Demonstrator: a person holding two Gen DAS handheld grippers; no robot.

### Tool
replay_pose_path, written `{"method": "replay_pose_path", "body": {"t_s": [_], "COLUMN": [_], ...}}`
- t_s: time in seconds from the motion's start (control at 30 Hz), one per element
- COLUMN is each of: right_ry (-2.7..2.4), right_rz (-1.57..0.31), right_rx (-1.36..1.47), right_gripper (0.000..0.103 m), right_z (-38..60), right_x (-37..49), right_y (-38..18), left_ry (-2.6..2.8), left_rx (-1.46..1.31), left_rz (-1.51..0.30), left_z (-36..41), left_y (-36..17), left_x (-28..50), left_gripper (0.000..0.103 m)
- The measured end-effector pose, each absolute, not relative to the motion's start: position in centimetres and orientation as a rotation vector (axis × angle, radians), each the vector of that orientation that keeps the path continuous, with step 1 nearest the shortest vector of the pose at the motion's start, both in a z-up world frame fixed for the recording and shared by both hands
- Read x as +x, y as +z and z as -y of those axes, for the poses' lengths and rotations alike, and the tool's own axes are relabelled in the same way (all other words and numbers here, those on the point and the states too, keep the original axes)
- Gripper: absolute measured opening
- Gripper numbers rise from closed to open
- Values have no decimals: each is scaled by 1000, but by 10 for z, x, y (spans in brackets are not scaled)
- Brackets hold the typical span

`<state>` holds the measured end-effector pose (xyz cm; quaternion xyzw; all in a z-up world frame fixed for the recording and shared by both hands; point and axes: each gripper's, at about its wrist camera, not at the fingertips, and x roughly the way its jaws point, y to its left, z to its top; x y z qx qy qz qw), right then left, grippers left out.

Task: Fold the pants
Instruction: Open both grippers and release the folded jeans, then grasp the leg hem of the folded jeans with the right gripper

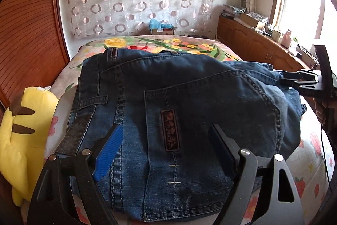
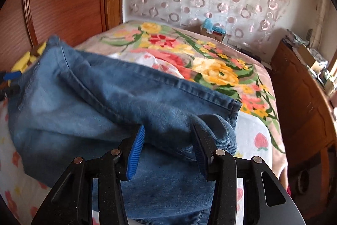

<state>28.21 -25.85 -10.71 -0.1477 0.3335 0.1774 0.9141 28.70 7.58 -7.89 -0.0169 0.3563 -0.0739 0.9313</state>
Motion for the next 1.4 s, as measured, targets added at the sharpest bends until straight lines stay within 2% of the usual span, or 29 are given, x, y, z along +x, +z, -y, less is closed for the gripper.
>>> {"method": "replay_pose_path", "body": {"t_s": [0.47, 0.5, 0.53, 0.6, 0.67, 0.83, 1.0, 1.2, 1.27, 1.3, 1.33, 1.4], "right_ry": [331, 333, 338, 355, 361, 308, 215, 158, 164, 178, 196, 212], "right_rz": [-706, -708, -717, -737, -714, -632, -612, -675, -679, -675, -673, -677], "right_rx": [-447, -450, -450, -439, -421, -342, -347, -369, -360, -340, -318, -285], "right_gripper": [50, 37, 19, 7, 4, 2, 2, 2, 15, 29, 38, 40], "right_z": [238, 237, 235, 235, 237, 246, 241, 212, 208, 209, 214, 228], "right_x": [303, 304, 307, 313, 319, 336, 365, 392, 389, 384, 382, 371], "right_y": [-110, -110, -111, -109, -101, -66, -46, -69, -72, -73, -66, -64], "left_ry": [-146, -146, -146, -143, -142, -135, -122, -112, -110, -109, -109, -108], "left_rx": [-48, -47, -48, -49, -55, -70, -83, -93, -93, -93, -92, -89], "left_rz": [-729, -728, -727, -724, -719, -716, -704, -702, -700, -699, -698, -695], "left_z": [-81, -82, -82, -83, -84, -90, -92, -94, -94, -94, -93, -94], "left_y": [-86, -87, -87, -88, -87, -88, -86, -85, -84, -82, -81, -79], "left_x": [290, 290, 290, 289, 289, 290, 288, 287, 285, 285, 283, 281], "left_gripper": [84, 84, 84, 84, 84, 84, 84, 84, 84, 84, 84, 84]}}
